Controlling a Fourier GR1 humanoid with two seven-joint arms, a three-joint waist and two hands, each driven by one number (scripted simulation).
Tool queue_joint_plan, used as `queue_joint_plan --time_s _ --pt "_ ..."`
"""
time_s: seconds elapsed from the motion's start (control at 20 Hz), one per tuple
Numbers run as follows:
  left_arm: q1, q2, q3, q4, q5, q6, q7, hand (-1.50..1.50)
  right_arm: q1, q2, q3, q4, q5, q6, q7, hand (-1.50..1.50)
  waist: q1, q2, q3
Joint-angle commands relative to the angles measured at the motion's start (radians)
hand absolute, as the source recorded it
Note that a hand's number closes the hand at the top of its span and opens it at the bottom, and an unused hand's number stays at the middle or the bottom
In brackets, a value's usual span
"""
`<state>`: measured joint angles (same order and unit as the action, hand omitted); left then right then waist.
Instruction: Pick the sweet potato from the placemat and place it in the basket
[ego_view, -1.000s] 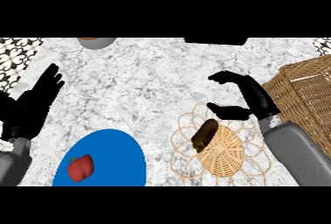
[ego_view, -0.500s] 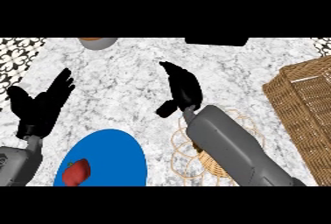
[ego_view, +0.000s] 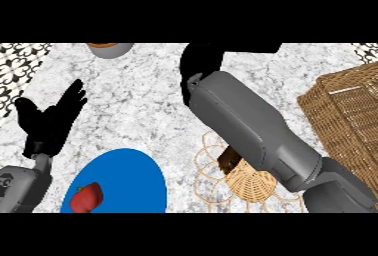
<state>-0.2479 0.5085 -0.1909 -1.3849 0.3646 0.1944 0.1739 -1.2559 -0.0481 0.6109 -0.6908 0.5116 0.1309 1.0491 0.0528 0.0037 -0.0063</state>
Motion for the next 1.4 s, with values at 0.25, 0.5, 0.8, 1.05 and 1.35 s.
queue_joint_plan --time_s 0.25,0.5,0.8,1.05,1.35 --pt "0.020 -0.005 0.019 0.009 0.005 -0.017 -0.021 0.00 -0.280 0.030 -0.206 0.241 -0.198 0.359 0.214 -1.50 -0.013 -0.003 0.003" --pt "0.001 -0.033 0.021 0.038 -0.019 0.015 -0.014 0.00 -0.344 0.047 -0.267 0.268 -0.272 0.377 0.245 -1.50 -0.045 -0.009 0.005" --pt "0.056 0.002 0.080 0.068 0.001 -0.055 -0.061 0.00 -0.285 0.042 -0.287 0.155 -0.278 0.296 0.234 -1.50 -0.068 -0.015 0.006" --pt "0.092 -0.041 0.063 0.059 -0.033 -0.012 -0.075 0.00 -0.164 0.027 -0.229 -0.033 -0.242 0.257 0.236 -1.50 -0.093 -0.024 0.007" --pt "0.072 -0.002 0.101 0.028 -0.010 -0.040 -0.021 0.00 0.105 -0.005 -0.144 -0.240 -0.168 0.174 0.194 -1.50 -0.095 -0.021 0.007"
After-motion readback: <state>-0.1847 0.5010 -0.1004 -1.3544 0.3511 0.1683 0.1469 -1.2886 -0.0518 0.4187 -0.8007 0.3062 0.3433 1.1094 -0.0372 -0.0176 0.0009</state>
